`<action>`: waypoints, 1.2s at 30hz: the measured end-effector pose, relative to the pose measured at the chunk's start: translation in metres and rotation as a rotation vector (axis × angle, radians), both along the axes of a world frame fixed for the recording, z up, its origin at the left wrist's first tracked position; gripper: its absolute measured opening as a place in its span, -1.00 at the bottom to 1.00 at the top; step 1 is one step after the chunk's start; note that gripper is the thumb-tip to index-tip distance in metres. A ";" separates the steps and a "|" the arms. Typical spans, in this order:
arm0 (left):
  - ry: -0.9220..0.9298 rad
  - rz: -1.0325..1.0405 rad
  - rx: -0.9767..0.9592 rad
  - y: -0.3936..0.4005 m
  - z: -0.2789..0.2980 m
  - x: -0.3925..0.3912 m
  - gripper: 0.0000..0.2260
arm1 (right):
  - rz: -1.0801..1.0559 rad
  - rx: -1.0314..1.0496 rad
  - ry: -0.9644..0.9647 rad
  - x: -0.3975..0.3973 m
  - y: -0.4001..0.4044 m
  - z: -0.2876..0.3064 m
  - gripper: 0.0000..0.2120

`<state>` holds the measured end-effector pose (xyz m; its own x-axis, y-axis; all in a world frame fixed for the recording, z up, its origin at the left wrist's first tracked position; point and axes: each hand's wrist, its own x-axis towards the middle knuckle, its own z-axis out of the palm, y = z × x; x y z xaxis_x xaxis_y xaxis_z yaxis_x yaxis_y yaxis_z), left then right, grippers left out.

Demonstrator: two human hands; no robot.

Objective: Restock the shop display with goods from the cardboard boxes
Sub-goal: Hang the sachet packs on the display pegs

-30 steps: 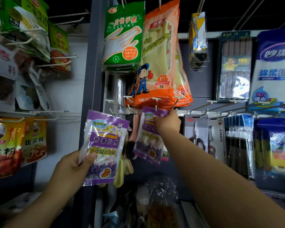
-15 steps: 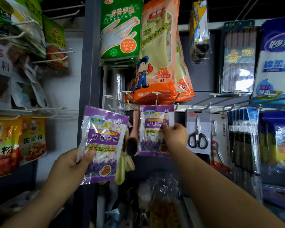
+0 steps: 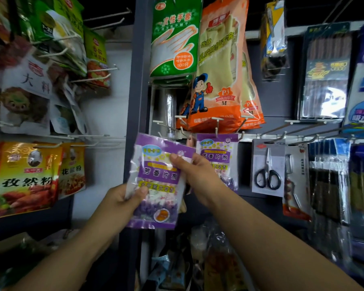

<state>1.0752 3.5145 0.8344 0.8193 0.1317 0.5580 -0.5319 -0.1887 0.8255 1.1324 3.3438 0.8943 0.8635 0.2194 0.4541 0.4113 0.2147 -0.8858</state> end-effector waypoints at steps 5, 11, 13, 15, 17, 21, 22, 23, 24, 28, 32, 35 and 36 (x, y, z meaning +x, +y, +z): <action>-0.067 0.028 0.118 -0.009 0.009 0.001 -0.85 | -0.124 0.116 0.017 -0.001 -0.014 0.009 -0.73; -0.164 0.191 0.262 0.005 0.028 0.022 -0.80 | -0.466 0.100 0.014 0.001 -0.067 0.050 -0.86; -0.164 0.211 0.252 0.003 0.032 0.026 -0.79 | -0.570 0.025 -0.021 0.007 -0.071 0.062 -0.87; -0.178 0.239 0.283 0.002 0.033 0.027 -0.80 | -0.651 -0.036 -0.032 0.012 -0.069 0.071 -0.85; -0.198 0.268 0.325 0.003 0.032 0.028 -0.77 | -0.713 -0.063 -0.028 0.015 -0.067 0.077 -0.83; -0.222 0.263 0.341 0.007 0.030 0.030 -0.76 | -0.800 -0.075 -0.043 0.020 -0.065 0.078 -0.78; -0.223 0.262 0.339 0.007 0.030 0.031 -0.76 | -0.816 -0.074 -0.049 0.020 -0.064 0.078 -0.78; -0.224 0.259 0.336 0.007 0.030 0.030 -0.76 | -0.829 -0.073 -0.053 0.021 -0.064 0.077 -0.78; -0.224 0.253 0.332 0.007 0.029 0.030 -0.77 | -0.842 -0.072 -0.059 0.021 -0.064 0.077 -0.79; -0.225 0.225 0.305 0.007 0.029 0.028 -0.76 | -0.863 -0.088 -0.033 0.025 -0.066 0.074 -0.79; -0.231 0.233 0.299 0.006 0.028 0.028 -0.76 | -0.854 -0.094 0.000 0.029 -0.065 0.072 -0.81; -0.233 0.241 0.301 0.005 0.028 0.027 -0.79 | -0.862 -0.115 0.012 0.031 -0.067 0.071 -0.81; -0.234 0.243 0.301 0.005 0.028 0.027 -0.80 | -0.876 -0.131 0.010 0.033 -0.068 0.069 -0.81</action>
<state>1.1023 3.5198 0.8626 0.6319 0.1081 0.7674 -0.6083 -0.5444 0.5776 1.1654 3.2756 0.9636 0.7494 -0.4726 0.4637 0.3727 -0.2777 -0.8854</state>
